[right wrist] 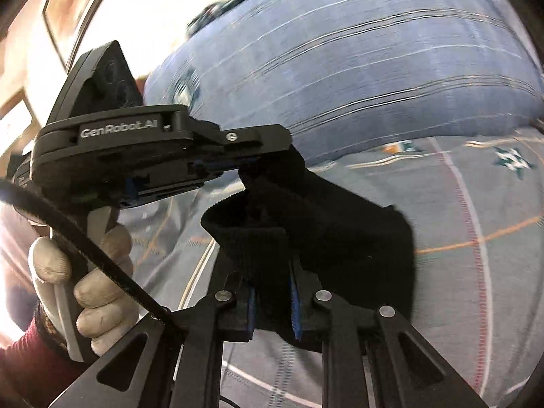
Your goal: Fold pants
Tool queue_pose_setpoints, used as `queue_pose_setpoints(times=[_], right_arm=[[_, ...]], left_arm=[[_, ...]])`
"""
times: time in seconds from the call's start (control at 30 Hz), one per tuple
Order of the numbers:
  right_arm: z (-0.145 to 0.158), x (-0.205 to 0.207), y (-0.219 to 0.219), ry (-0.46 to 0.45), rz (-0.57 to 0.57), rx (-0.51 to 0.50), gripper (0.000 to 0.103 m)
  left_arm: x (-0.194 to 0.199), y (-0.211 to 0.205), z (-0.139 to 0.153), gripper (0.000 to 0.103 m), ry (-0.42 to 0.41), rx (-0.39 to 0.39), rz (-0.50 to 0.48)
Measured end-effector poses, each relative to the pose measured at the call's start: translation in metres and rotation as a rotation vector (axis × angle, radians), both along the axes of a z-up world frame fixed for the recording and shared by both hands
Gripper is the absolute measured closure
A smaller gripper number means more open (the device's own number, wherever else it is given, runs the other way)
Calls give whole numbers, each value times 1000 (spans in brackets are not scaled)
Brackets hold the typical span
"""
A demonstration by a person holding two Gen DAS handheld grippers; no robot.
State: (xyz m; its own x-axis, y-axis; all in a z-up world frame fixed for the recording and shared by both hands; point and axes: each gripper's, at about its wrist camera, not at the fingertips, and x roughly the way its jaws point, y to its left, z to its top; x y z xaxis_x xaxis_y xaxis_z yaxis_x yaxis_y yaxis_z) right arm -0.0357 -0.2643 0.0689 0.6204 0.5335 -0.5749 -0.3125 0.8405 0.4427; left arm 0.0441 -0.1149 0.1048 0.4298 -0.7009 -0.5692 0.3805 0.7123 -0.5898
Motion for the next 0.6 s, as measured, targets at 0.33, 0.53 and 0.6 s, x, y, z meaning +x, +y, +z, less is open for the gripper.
queue_pose_setpoints(times=[0.33, 0.53, 0.6], right_arm=[[-14, 7, 87, 50, 150, -130, 86], [-27, 11, 121, 75, 205, -190, 86], [-24, 8, 129, 67, 221, -207, 86]], left_arm=[[-13, 100, -44, 95, 86, -153, 158], [-18, 134, -70, 95, 142, -237, 222], [-20, 143, -73, 95, 143, -263, 239]])
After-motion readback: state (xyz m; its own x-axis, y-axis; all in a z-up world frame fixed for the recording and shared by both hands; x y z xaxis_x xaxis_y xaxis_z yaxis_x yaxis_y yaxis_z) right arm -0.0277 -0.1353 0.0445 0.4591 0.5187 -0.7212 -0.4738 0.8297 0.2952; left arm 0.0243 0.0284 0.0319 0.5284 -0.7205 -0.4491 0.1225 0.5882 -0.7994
